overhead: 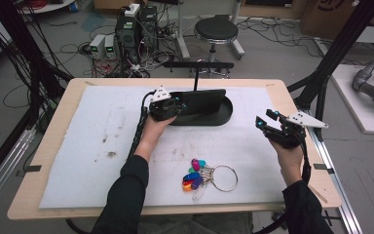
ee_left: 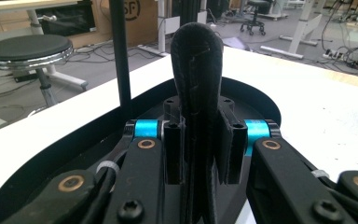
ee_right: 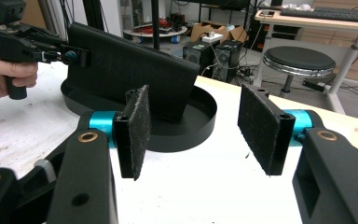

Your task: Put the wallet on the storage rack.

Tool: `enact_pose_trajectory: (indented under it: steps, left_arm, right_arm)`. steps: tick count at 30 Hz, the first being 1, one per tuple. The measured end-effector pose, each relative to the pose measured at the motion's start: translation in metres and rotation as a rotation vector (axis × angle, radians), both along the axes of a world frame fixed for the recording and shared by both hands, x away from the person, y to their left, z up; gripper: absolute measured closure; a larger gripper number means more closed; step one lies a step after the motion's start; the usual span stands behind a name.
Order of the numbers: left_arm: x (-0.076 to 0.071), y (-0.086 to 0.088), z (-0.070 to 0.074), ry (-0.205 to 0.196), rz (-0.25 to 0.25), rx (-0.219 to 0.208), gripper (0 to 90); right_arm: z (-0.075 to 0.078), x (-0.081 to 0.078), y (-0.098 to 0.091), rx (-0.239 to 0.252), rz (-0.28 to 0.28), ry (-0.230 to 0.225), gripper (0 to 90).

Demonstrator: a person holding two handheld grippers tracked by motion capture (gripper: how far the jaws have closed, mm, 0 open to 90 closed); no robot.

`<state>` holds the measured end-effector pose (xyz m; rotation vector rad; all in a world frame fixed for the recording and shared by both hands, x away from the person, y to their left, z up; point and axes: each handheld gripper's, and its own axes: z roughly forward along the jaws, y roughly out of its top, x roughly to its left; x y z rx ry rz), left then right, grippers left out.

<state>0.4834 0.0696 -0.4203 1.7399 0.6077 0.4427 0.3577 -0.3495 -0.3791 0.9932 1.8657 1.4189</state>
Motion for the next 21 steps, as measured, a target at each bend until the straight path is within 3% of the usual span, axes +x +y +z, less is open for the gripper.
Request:
enact_pose_trajectory:
  steps: [9, 12, 17, 21]
  left_arm:
    - [0.004, 0.003, -0.012, 0.074, 0.024, 0.11, 73.3]
    - [0.004, -0.002, -0.015, 0.07, 0.023, 0.155, 73.3]
    - [0.004, -0.005, -0.017, 0.077, 0.022, 0.155, 72.3]
    - [0.003, -0.005, -0.017, 0.085, 0.04, 0.182, 67.8]
  right_arm:
    - [0.0, 0.0, 0.0, -0.006, -0.001, -0.001, 44.6]
    - [0.0, 0.0, 0.0, -0.004, -0.002, 0.0, 44.6]
    - [-0.001, 0.001, 0.0, -0.001, -0.002, 0.004, 44.6]
    - [-0.001, 0.001, -0.001, -0.001, 0.0, 0.002, 44.6]
